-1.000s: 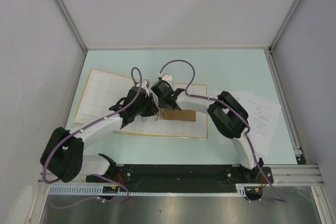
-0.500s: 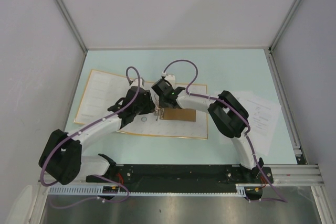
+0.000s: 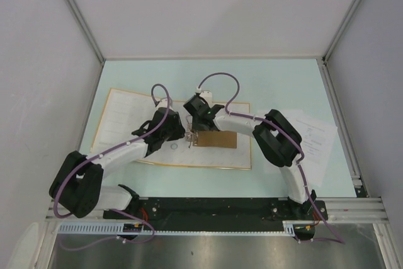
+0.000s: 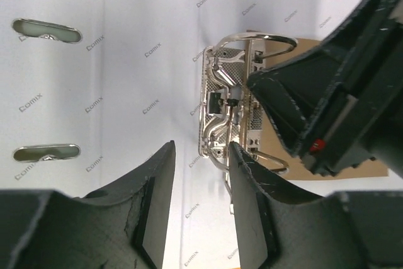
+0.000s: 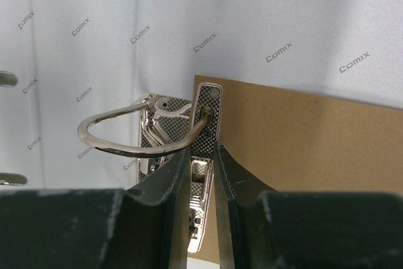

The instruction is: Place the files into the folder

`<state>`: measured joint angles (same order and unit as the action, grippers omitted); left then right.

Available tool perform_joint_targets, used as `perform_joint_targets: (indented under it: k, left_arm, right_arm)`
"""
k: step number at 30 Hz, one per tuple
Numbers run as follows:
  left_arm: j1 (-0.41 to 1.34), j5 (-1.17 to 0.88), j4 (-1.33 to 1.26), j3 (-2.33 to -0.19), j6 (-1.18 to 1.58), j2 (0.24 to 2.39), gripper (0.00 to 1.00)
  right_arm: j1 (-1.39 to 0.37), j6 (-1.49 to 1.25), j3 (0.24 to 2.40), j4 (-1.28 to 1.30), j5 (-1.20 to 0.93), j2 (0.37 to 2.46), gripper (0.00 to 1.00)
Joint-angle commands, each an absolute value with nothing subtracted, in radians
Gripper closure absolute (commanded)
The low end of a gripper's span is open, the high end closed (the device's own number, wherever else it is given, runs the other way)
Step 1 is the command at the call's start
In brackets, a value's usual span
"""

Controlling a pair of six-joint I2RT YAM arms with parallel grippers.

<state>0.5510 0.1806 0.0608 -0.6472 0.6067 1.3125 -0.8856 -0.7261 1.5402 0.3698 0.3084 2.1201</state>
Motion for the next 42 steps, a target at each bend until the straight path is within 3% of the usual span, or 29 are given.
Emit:
perform_joint_targets:
  k: [1, 6, 7, 9, 14, 17, 18, 22, 42]
  left_arm:
    - [0.552, 0.173, 0.02, -0.626, 0.63, 1.275, 0.56]
    - [0.554, 0.152, 0.021, -0.618, 0.621, 1.246, 0.55]
    - [0.554, 0.143, 0.023, -0.62, 0.614, 1.243, 0.54]
    - [0.552, 0.115, 0.032, -0.629, 0.606, 1.229, 0.5]
    - [0.554, 0.032, 0.072, -0.655, 0.571, 1.206, 0.4]
    - [0.552, 0.02, 0.083, -0.653, 0.561, 1.195, 0.41]
    - [0.554, 0.011, 0.083, -0.649, 0.56, 1.189, 0.43]
    - [0.552, -0.017, 0.08, -0.638, 0.558, 1.186, 0.48]
    - [0.554, -0.041, 0.066, -0.638, 0.56, 1.223, 0.48]
  right_arm:
    - [-0.882, -0.744, 1.522, 0.348, 0.275, 2.022, 1.0]
    - [-0.882, -0.712, 1.5, 0.318, 0.241, 1.99, 1.0]
    - [-0.877, -0.698, 1.5, 0.318, 0.232, 1.991, 0.96]
    - [-0.856, -0.663, 1.496, 0.311, 0.184, 1.994, 0.77]
    - [-0.802, -0.637, 1.418, 0.278, 0.058, 1.979, 0.72]
    - [-0.773, -0.606, 1.353, 0.18, -0.035, 1.956, 0.75]
    - [-0.767, -0.598, 1.315, 0.128, -0.079, 1.953, 0.84]
    - [-0.742, -0.574, 1.24, 0.028, -0.156, 1.937, 1.0]
    - [-0.706, -0.597, 1.167, -0.187, -0.279, 1.943, 1.0]
